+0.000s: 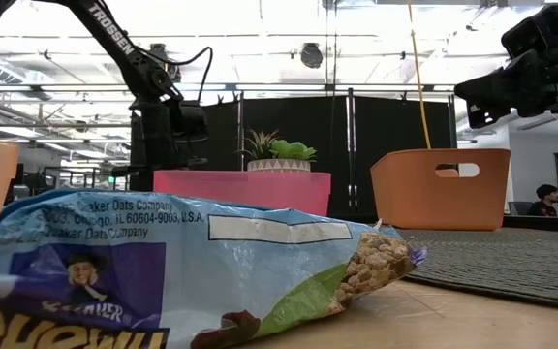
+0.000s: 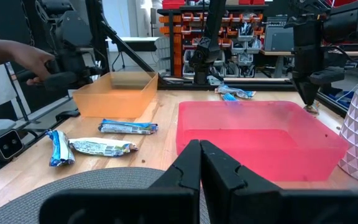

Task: Pick and place Granola Bars by type
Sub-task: Put the blue/orange granola bar into the pink bin

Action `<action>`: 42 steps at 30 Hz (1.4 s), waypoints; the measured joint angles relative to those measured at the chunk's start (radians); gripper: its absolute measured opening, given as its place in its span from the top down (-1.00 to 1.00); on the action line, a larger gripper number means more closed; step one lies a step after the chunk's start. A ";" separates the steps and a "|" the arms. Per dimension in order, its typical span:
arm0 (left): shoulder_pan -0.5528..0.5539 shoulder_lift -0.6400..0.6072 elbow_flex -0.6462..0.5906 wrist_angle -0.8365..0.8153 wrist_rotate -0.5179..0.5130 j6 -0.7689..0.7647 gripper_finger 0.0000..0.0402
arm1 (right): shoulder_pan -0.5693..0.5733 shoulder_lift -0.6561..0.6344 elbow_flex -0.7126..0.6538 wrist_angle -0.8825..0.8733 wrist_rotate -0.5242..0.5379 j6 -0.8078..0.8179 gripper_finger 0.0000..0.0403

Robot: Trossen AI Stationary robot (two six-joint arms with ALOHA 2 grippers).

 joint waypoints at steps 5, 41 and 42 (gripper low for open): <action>0.004 0.000 0.000 -0.002 0.047 0.048 0.70 | 0.000 0.000 0.000 0.000 0.000 0.000 1.00; -0.115 0.000 0.116 -0.138 -0.311 1.471 -0.18 | 0.000 0.000 0.000 0.000 0.000 0.000 1.00; -0.116 0.000 0.116 -0.150 -0.293 1.467 -0.20 | 0.000 0.000 0.000 0.000 0.000 0.000 1.00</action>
